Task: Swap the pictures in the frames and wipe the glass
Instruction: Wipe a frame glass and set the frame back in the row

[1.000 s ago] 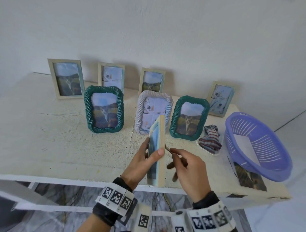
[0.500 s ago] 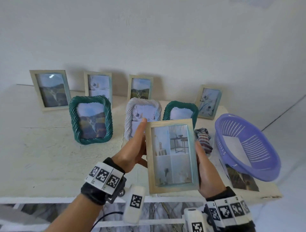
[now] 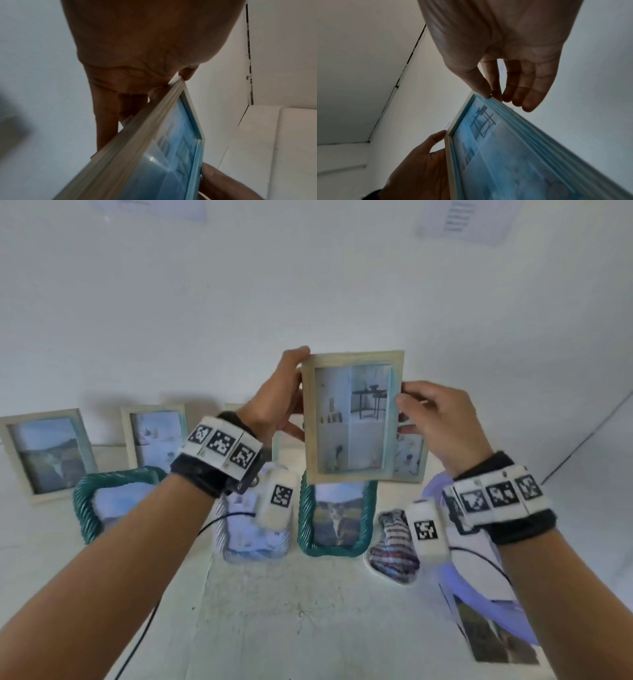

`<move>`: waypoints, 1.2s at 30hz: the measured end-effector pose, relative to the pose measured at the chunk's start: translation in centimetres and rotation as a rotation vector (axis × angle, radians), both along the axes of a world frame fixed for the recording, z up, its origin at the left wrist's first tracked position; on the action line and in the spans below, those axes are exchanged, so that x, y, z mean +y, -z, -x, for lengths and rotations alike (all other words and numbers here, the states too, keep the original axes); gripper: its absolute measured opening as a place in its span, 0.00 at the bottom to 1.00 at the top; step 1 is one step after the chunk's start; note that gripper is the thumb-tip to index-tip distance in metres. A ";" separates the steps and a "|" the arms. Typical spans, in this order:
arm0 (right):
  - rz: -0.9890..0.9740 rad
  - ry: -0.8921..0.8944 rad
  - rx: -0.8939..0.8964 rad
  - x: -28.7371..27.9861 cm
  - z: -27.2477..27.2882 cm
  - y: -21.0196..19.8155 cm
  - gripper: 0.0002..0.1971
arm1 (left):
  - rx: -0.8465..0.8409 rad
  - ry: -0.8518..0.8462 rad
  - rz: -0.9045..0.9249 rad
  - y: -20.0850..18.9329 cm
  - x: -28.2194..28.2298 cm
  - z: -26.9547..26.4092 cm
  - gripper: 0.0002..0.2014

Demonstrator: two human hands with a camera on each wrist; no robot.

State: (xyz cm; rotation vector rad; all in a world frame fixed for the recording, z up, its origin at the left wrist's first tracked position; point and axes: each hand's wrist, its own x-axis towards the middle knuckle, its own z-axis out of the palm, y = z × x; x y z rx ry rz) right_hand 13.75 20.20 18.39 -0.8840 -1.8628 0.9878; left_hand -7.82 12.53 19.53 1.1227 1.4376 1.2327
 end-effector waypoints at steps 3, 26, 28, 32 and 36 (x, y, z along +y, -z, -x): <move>-0.061 0.007 -0.068 5.0 1.5 -1.8 0.15 | 0.007 -0.016 -0.007 -1.5 4.6 1.1 0.33; 0.246 -0.181 -0.481 18.6 6.8 10.7 0.26 | -0.139 0.057 0.582 11.3 20.0 7.2 0.28; 0.254 -0.198 -0.502 18.7 7.0 11.4 0.25 | -0.151 0.053 0.587 12.3 20.1 7.4 0.26; 0.235 -0.218 -0.533 18.7 7.2 12.4 0.25 | -0.170 0.056 0.583 13.8 20.2 7.9 0.23; 0.223 -0.227 -0.544 19.0 7.5 12.8 0.26 | -0.193 0.060 0.590 14.5 20.1 8.3 0.23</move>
